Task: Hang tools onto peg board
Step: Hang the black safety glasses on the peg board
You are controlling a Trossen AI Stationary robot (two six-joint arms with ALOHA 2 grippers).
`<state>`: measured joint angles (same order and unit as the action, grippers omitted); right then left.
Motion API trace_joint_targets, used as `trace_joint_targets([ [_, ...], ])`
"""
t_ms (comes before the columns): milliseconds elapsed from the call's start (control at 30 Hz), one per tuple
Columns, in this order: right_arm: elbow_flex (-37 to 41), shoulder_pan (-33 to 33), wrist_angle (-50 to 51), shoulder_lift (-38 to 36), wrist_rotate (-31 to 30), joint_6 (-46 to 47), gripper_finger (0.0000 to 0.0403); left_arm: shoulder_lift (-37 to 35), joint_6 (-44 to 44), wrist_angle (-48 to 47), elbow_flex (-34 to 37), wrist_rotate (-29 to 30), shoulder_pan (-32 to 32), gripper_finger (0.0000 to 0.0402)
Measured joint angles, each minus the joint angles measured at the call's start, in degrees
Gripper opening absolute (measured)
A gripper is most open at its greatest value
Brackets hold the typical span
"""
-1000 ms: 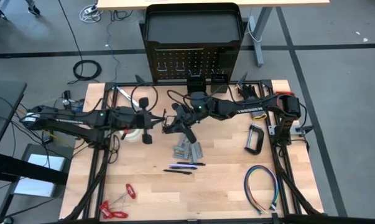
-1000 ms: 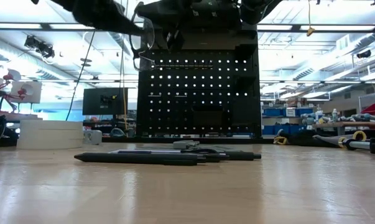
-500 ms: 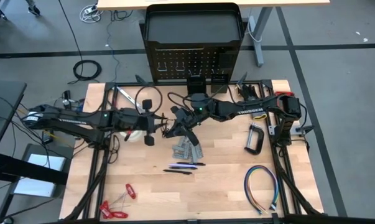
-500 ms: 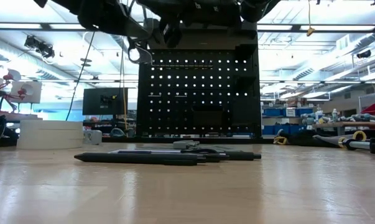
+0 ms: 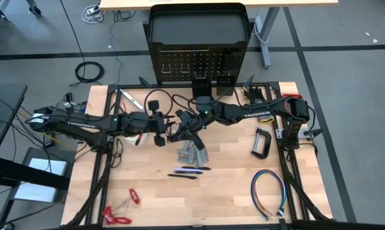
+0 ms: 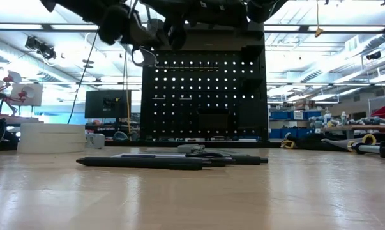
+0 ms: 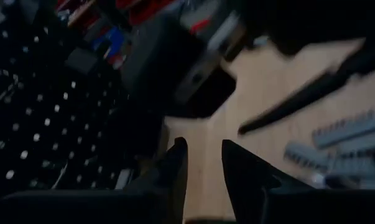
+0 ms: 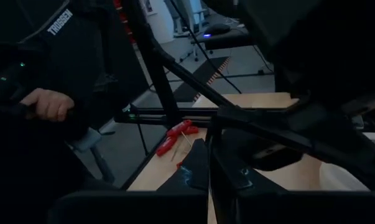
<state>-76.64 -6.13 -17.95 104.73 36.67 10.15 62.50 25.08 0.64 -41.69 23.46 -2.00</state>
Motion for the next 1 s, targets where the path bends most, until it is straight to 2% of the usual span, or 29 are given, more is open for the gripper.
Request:
trace_joint_targets([
  [233, 0.00, 0.04, 0.01, 0.00, 0.02, -0.07, 0.0010, 0.00, -0.46, 1.93, 0.00, -3.78, -0.07, 0.0106],
  [433, 0.00, 0.00, 0.04, 0.00, 0.00, 0.17, 0.0010, -0.02, 0.07, 0.81, 0.00, -4.27, -1.84, 0.0106],
  [667, 0.00, -0.04, 0.88, 0.00, -0.02, 0.18, 0.0010, -0.16, 2.93, 1.18, 0.00, 1.04, -4.76, 0.0106],
  [867, 0.00, -0.04, 1.14, 0.00, -0.04, 0.09, 0.0010, -0.31, 3.00, 3.64, 0.00, 2.00, -5.69, 0.0104],
  [1000, 0.00, -0.23, 1.33, 0.00, -0.09, 0.23, 0.0010, -0.73, 2.89, 3.19, 0.00, 2.04, -5.69, 0.0074],
])
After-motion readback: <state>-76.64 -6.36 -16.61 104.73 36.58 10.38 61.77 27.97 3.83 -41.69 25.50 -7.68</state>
